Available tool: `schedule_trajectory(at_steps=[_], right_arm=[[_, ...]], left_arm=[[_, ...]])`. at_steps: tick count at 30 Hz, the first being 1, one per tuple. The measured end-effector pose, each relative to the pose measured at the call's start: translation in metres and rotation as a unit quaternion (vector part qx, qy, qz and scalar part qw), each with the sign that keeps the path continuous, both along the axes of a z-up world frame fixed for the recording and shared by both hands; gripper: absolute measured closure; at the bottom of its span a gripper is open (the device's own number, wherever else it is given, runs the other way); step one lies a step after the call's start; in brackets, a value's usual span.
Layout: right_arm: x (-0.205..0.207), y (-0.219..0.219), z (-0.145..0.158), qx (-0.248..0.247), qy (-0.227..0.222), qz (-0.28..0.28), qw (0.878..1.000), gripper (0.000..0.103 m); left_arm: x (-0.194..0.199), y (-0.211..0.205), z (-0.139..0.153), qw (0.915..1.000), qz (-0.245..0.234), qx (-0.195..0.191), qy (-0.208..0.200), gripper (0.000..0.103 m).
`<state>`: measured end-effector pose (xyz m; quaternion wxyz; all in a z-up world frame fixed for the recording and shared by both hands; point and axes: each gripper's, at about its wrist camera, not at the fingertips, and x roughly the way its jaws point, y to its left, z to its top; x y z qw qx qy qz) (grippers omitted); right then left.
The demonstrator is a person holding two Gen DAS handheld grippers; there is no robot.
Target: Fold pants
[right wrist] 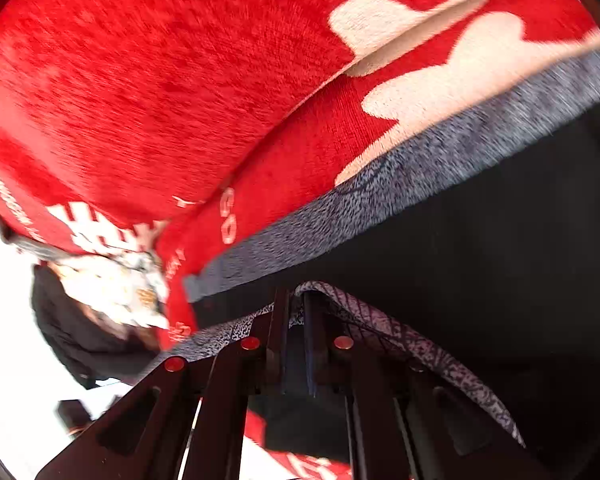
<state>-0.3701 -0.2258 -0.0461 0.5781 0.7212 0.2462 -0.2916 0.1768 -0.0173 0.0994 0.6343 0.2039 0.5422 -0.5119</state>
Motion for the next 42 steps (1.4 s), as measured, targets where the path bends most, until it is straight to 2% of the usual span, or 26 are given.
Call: schedule_trajectory(at_steps=[2,4,5,6,7,8,9,11,13,15,17,19,21,23,25,26,28,30,32,34,36,39,42], right_arm=[[0.002,-0.003,-0.005,0.008,0.016,-0.002,1.000,0.094],[0.002,-0.005,-0.005,0.009,0.022,-0.009,1.000,0.088],[0.002,-0.006,-0.004,0.009,0.020,-0.011,1.000,0.079],[0.003,-0.005,0.000,0.007,0.015,-0.011,1.000,0.063],[0.002,-0.005,0.003,0.004,0.009,-0.009,1.000,0.055],[0.002,-0.004,0.009,-0.005,0.000,-0.005,1.000,0.040],[0.001,-0.003,0.014,-0.012,-0.007,-0.001,1.000,0.037],[0.001,-0.002,0.019,-0.015,-0.018,0.004,1.000,0.037],[0.001,-0.003,0.015,0.009,-0.033,0.004,0.999,0.037],[0.009,0.002,0.015,0.028,-0.093,0.003,0.995,0.037],[0.031,0.018,0.016,0.051,-0.163,0.019,0.985,0.037],[0.058,0.035,0.014,0.067,-0.184,0.041,0.980,0.037],[0.081,0.039,0.009,0.066,-0.173,0.054,0.981,0.037],[0.098,0.034,0.001,0.060,-0.139,0.059,0.987,0.037],[0.105,0.029,0.005,0.042,-0.090,0.077,0.992,0.037],[0.102,0.029,0.013,0.026,-0.081,0.086,0.993,0.037],[0.086,0.037,0.038,-0.019,-0.053,0.107,0.993,0.037],[0.049,0.054,0.064,-0.056,-0.021,0.106,0.993,0.037],[-0.010,0.081,0.086,-0.074,-0.002,0.074,0.995,0.036],[-0.063,0.113,0.100,-0.074,0.023,0.018,0.997,0.034],[-0.125,0.154,0.101,-0.051,0.060,-0.045,0.996,0.034],[-0.211,0.221,0.078,0.019,0.110,-0.136,0.984,0.034],[-0.262,0.284,0.057,0.067,0.121,-0.207,0.969,0.034]], left_arm=[[-0.016,-0.006,-0.005,0.9996,-0.020,0.015,-0.010,0.040],[-0.035,-0.010,-0.006,0.9989,-0.039,0.017,-0.021,0.040],[-0.044,-0.012,-0.005,0.9985,-0.045,0.016,-0.028,0.040],[-0.053,-0.014,-0.003,0.9981,-0.051,0.015,-0.033,0.040],[-0.060,-0.014,-0.001,0.9976,-0.056,0.016,-0.037,0.040],[-0.064,-0.015,0.003,0.9973,-0.060,0.014,-0.040,0.040],[-0.068,-0.016,0.007,0.9971,-0.062,0.009,-0.042,0.040],[-0.068,-0.017,0.022,0.9968,-0.055,0.003,-0.059,0.040],[-0.063,-0.016,0.033,0.9969,-0.048,-0.004,-0.062,0.040],[-0.063,-0.014,0.036,0.9966,-0.056,0.001,-0.061,0.040],[-0.068,-0.011,0.028,0.9957,-0.068,0.013,-0.061,0.040],[-0.076,-0.012,0.011,0.9950,-0.079,0.028,-0.054,0.040],[-0.087,-0.019,-0.010,0.9943,-0.087,0.038,-0.048,0.040],[-0.103,-0.032,-0.033,0.9919,-0.105,0.052,-0.048,0.040],[-0.122,-0.043,-0.045,0.9872,-0.128,0.060,-0.074,0.040],[-0.136,-0.049,-0.050,0.9840,-0.144,0.062,-0.084,0.040],[-0.160,-0.056,-0.058,0.9797,-0.173,0.063,-0.080,0.040],[-0.190,-0.063,-0.063,0.9742,-0.210,0.063,-0.052,0.040],[-0.225,-0.069,-0.067,0.9653,-0.252,0.065,-0.025,0.040],[-0.268,-0.074,-0.071,0.9514,-0.302,0.062,0.002,0.040],[-0.309,-0.077,-0.079,0.9357,-0.345,0.066,0.033,0.040],[-0.370,-0.079,-0.097,0.9118,-0.394,0.087,0.076,0.040],[-0.420,-0.077,-0.111,0.8924,-0.433,0.101,0.077,0.040]])
